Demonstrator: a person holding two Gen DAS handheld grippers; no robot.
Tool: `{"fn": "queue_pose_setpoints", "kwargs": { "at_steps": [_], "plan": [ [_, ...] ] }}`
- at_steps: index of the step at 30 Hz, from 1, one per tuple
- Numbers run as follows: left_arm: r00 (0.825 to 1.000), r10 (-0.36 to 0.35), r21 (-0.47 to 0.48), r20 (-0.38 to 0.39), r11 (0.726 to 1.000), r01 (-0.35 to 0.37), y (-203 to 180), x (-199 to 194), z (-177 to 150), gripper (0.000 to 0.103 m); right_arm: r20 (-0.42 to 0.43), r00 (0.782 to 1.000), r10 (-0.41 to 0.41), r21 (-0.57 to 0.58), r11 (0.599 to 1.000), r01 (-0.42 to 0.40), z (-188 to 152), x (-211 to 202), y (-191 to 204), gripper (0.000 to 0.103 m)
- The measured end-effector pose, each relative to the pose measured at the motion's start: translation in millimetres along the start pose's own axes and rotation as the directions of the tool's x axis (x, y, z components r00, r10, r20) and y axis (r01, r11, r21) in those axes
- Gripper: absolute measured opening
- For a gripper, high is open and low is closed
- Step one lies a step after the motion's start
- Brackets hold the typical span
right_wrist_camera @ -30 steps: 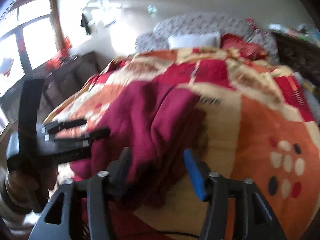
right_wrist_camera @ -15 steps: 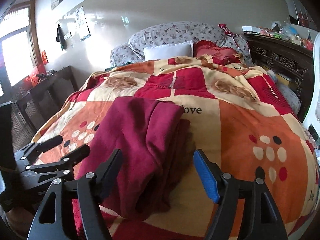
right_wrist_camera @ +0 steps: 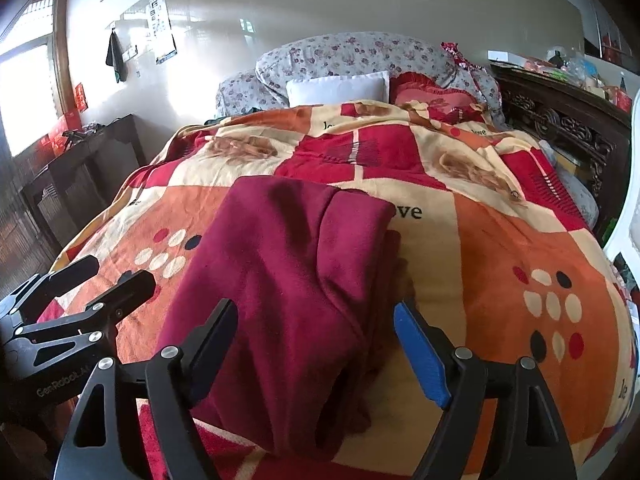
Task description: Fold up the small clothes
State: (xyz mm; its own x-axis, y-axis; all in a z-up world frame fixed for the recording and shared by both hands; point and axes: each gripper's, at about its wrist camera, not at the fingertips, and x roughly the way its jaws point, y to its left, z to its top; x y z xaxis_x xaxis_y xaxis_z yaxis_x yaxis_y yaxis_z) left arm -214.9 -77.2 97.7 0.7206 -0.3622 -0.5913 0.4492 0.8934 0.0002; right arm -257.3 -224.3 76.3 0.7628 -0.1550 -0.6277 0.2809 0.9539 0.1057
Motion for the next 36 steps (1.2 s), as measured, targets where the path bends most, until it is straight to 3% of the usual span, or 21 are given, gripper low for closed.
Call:
{"fn": "queue_pose_setpoints", "kwargs": {
  "at_steps": [36],
  "plan": [
    [1.000, 0.007, -0.035, -0.010, 0.999, -0.008, 5, 5, -5, 0.085, -0.024, 1.000, -0.006, -0.017, 1.000, 0.006, 1, 4, 14, 0.091]
  ]
}}
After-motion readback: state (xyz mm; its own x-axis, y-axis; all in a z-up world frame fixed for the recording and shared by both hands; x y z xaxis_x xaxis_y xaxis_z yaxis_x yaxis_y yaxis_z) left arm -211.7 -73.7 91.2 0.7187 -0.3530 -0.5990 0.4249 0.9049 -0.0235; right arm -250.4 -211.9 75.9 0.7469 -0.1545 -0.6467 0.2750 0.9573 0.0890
